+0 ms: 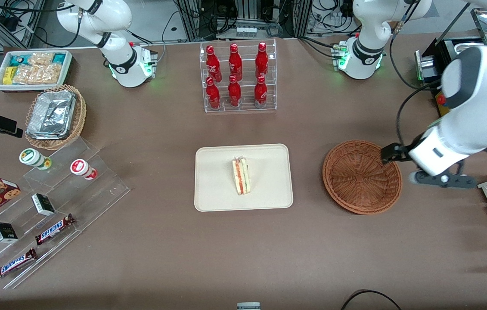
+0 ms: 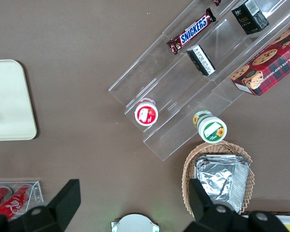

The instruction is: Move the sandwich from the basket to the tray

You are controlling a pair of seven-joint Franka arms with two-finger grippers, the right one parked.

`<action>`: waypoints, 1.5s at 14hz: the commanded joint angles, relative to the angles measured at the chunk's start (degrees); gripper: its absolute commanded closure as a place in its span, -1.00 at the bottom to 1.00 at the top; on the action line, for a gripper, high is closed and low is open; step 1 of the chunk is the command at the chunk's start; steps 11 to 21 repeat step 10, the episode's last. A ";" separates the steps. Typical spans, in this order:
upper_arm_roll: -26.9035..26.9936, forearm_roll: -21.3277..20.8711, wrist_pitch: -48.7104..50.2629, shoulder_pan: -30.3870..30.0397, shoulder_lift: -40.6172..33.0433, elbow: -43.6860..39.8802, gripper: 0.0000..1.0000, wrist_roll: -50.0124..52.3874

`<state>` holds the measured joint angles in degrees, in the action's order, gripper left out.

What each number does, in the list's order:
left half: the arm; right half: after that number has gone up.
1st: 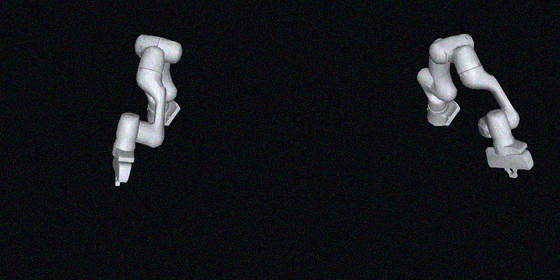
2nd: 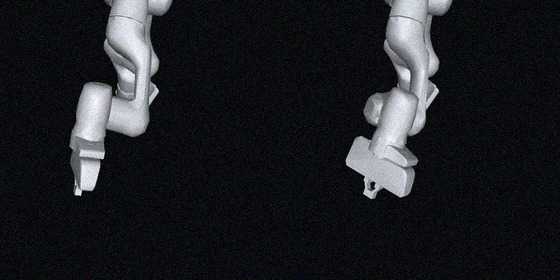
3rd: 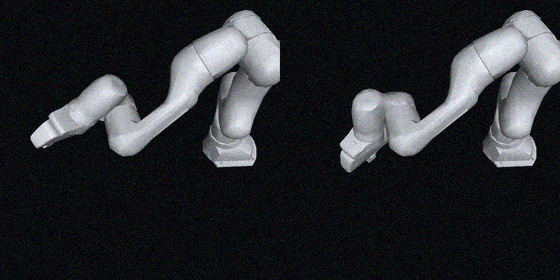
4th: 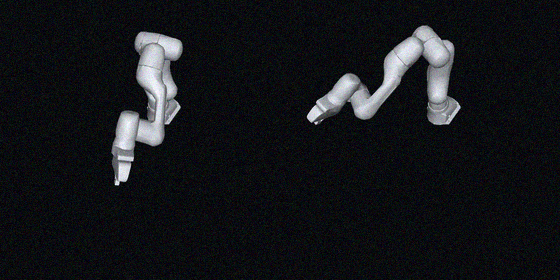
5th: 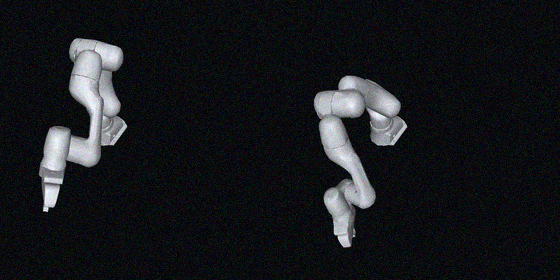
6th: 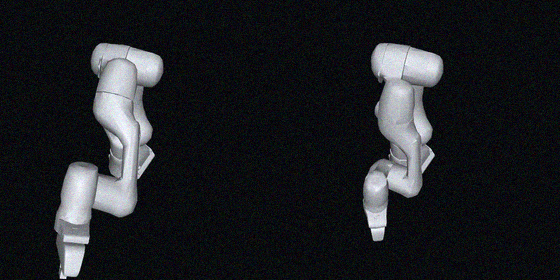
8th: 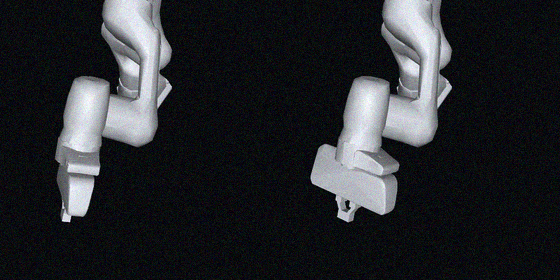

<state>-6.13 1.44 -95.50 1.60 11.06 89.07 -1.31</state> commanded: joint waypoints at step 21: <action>-0.29 -3.55 6.10 -5.73 -14.04 4.53 -1.00 -4.67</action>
